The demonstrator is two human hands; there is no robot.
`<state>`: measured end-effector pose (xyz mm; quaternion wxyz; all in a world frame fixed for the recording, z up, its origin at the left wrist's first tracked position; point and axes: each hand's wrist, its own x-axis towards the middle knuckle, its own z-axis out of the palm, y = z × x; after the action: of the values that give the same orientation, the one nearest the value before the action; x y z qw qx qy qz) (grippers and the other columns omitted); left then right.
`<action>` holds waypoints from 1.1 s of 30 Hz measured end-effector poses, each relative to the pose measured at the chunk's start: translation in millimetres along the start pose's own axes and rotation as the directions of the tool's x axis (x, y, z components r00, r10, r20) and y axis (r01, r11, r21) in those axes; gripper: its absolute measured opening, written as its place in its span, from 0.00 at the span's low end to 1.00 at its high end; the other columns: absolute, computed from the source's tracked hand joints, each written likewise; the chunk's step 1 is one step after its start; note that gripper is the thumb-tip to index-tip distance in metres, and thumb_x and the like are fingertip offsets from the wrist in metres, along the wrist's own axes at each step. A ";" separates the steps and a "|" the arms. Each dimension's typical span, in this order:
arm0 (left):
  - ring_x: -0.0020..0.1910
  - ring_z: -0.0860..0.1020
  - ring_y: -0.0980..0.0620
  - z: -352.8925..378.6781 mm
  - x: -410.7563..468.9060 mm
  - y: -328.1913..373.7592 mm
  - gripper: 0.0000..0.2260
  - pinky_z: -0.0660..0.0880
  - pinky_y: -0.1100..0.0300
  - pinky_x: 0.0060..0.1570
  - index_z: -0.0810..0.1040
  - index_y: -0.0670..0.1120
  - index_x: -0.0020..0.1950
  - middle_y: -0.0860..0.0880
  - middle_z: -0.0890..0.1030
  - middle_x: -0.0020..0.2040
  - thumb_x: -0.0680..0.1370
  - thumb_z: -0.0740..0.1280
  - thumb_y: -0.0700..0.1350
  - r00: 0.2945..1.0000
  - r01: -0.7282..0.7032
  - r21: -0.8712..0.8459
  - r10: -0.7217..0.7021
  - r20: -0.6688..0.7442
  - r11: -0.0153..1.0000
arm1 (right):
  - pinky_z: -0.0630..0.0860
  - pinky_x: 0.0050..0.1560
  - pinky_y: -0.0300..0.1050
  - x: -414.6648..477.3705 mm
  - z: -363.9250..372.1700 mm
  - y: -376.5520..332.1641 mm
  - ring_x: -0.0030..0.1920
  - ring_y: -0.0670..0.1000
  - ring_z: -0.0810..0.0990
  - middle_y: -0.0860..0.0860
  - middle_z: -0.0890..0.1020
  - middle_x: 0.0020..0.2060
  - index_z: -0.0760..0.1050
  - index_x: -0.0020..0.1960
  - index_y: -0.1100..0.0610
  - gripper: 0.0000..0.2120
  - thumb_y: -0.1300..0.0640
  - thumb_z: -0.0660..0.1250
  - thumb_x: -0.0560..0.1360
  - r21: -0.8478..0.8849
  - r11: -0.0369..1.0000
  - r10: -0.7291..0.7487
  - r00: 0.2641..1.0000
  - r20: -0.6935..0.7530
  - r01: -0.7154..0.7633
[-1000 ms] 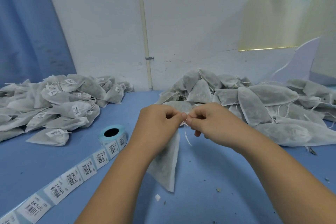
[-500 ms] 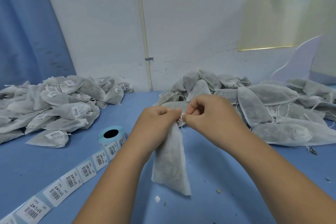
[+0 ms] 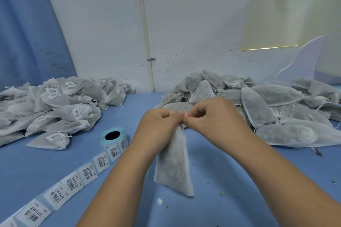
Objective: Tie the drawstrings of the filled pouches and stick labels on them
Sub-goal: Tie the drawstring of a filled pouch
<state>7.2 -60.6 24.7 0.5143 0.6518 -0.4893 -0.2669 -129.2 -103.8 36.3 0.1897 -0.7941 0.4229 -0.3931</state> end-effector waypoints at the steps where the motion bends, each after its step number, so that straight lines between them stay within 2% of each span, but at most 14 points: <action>1: 0.26 0.70 0.57 0.2 -0.1 -0.1 0.14 0.64 0.71 0.24 0.81 0.48 0.32 0.52 0.74 0.29 0.76 0.69 0.51 1.000 0.003 0.008 -0.003 0.001 1.000 | 0.69 0.29 0.34 -0.5 0.9 0.0 0.31 0.44 0.77 0.45 0.81 0.28 0.83 0.35 0.55 0.07 0.54 0.73 0.70 -0.017 1.000 -0.003 1.000 -0.004 0.003; 4: 0.26 0.70 0.58 1.2 -0.1 0.5 0.16 0.65 0.71 0.24 0.80 0.48 0.30 0.53 0.76 0.29 0.77 0.69 0.50 1.000 -0.001 0.035 0.001 -0.012 0.999 | 0.71 0.31 0.37 -1.1 4.5 -0.4 0.31 0.44 0.78 0.45 0.80 0.28 0.82 0.34 0.54 0.07 0.53 0.72 0.70 -0.087 0.996 -0.006 1.000 -0.023 0.004; 8: 0.25 0.70 0.59 2.4 -2.2 1.5 0.16 0.64 0.73 0.24 0.80 0.47 0.30 0.55 0.76 0.27 0.77 0.69 0.49 1.000 0.003 0.031 -0.003 0.002 1.000 | 0.73 0.31 0.40 -2.2 9.8 -0.7 0.30 0.47 0.78 0.47 0.80 0.27 0.77 0.28 0.51 0.11 0.54 0.70 0.69 -0.138 0.990 -0.006 0.999 -0.049 -0.001; 10: 0.30 0.74 0.58 1.3 -3.6 1.5 0.14 0.67 0.71 0.33 0.82 0.45 0.33 0.54 0.79 0.29 0.77 0.69 0.49 0.999 0.005 0.018 -0.006 0.041 1.000 | 0.70 0.28 0.39 -3.2 11.3 0.1 0.29 0.45 0.75 0.45 0.78 0.25 0.76 0.28 0.50 0.11 0.53 0.71 0.69 -0.145 0.989 -0.002 0.999 -0.053 -0.005; 12: 0.39 0.78 0.55 -0.2 -5.1 2.1 0.10 0.71 0.63 0.44 0.84 0.44 0.40 0.54 0.84 0.37 0.76 0.69 0.48 0.995 0.009 0.015 -0.011 0.103 1.000 | 0.66 0.27 0.38 -2.4 10.4 2.4 0.26 0.45 0.71 0.45 0.75 0.24 0.79 0.32 0.53 0.08 0.52 0.71 0.68 -0.141 0.989 0.033 0.999 -0.031 -0.037; 13: 0.41 0.79 0.56 -1.0 -6.0 2.4 0.09 0.71 0.61 0.46 0.85 0.44 0.42 0.56 0.84 0.39 0.76 0.69 0.48 0.992 0.012 0.016 -0.014 0.124 1.000 | 0.65 0.26 0.38 -1.3 9.0 4.0 0.25 0.45 0.70 0.46 0.75 0.24 0.80 0.33 0.53 0.07 0.52 0.72 0.67 -0.128 0.990 0.059 0.998 -0.011 -0.060; 16: 0.35 0.75 0.65 -1.8 -5.8 2.0 0.09 0.68 0.63 0.41 0.85 0.45 0.40 0.59 0.83 0.37 0.75 0.69 0.47 0.991 0.004 0.037 -0.009 0.137 0.999 | 0.68 0.26 0.36 2.5 2.1 8.0 0.24 0.43 0.69 0.45 0.75 0.23 0.80 0.34 0.55 0.05 0.54 0.72 0.65 -0.023 0.993 0.121 0.991 0.056 -0.120; 18: 0.33 0.75 0.65 -1.6 -3.6 0.9 0.09 0.68 0.64 0.38 0.84 0.45 0.38 0.59 0.83 0.36 0.76 0.69 0.47 0.995 -0.009 0.061 0.002 0.104 0.998 | 0.66 0.24 0.32 4.5 -3.7 10.6 0.24 0.42 0.68 0.44 0.74 0.24 0.80 0.34 0.56 0.04 0.56 0.71 0.65 0.003 0.992 0.129 0.988 0.089 -0.130; 22: 0.33 0.76 0.71 -6.0 2.2 -3.8 0.10 0.67 0.77 0.31 0.84 0.44 0.39 0.63 0.82 0.32 0.77 0.68 0.43 0.999 -0.038 0.074 0.039 -0.009 0.997 | 0.64 0.23 0.32 8.7 -18.5 18.7 0.24 0.43 0.66 0.46 0.74 0.25 0.78 0.37 0.62 0.05 0.59 0.69 0.66 0.039 0.991 0.123 0.988 0.090 -0.127; 26: 0.30 0.74 0.70 -6.5 4.0 -6.7 0.09 0.66 0.77 0.29 0.84 0.47 0.39 0.58 0.82 0.34 0.78 0.68 0.44 0.997 -0.070 0.141 0.074 -0.016 0.987 | 0.64 0.23 0.32 10.0 -23.1 20.6 0.23 0.42 0.66 0.45 0.73 0.24 0.78 0.36 0.62 0.05 0.60 0.68 0.67 0.075 0.991 0.101 0.989 0.112 -0.109; 29: 0.33 0.75 0.66 -8.0 3.3 -6.6 0.08 0.68 0.75 0.35 0.84 0.48 0.41 0.57 0.82 0.37 0.77 0.68 0.48 0.993 -0.080 0.143 0.067 0.095 0.987 | 0.65 0.24 0.32 11.3 -24.8 20.4 0.23 0.41 0.68 0.46 0.75 0.24 0.77 0.34 0.59 0.04 0.59 0.68 0.66 0.112 0.990 0.079 0.996 0.036 -0.082; 31: 0.39 0.78 0.62 -13.0 1.6 -8.2 0.08 0.72 0.67 0.46 0.84 0.49 0.45 0.57 0.83 0.40 0.77 0.70 0.52 0.961 -0.057 0.095 0.029 0.274 0.994 | 0.67 0.25 0.32 12.6 -29.9 20.4 0.25 0.41 0.70 0.50 0.81 0.28 0.77 0.34 0.58 0.04 0.59 0.67 0.67 0.152 0.985 0.087 0.996 -0.011 -0.084; 33: 0.48 0.81 0.59 -17.0 -0.1 -10.8 0.07 0.75 0.58 0.56 0.84 0.52 0.49 0.56 0.85 0.48 0.75 0.72 0.53 0.900 -0.044 0.100 -0.004 0.436 0.994 | 0.70 0.27 0.34 14.1 -35.5 21.3 0.27 0.42 0.73 0.50 0.83 0.32 0.77 0.35 0.60 0.05 0.59 0.67 0.68 0.186 0.978 0.106 0.994 -0.037 -0.097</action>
<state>25.6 -53.6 20.2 0.3591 0.5973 -0.6119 -0.3740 -163.5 -126.4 51.4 0.2719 -0.7411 0.4291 -0.4389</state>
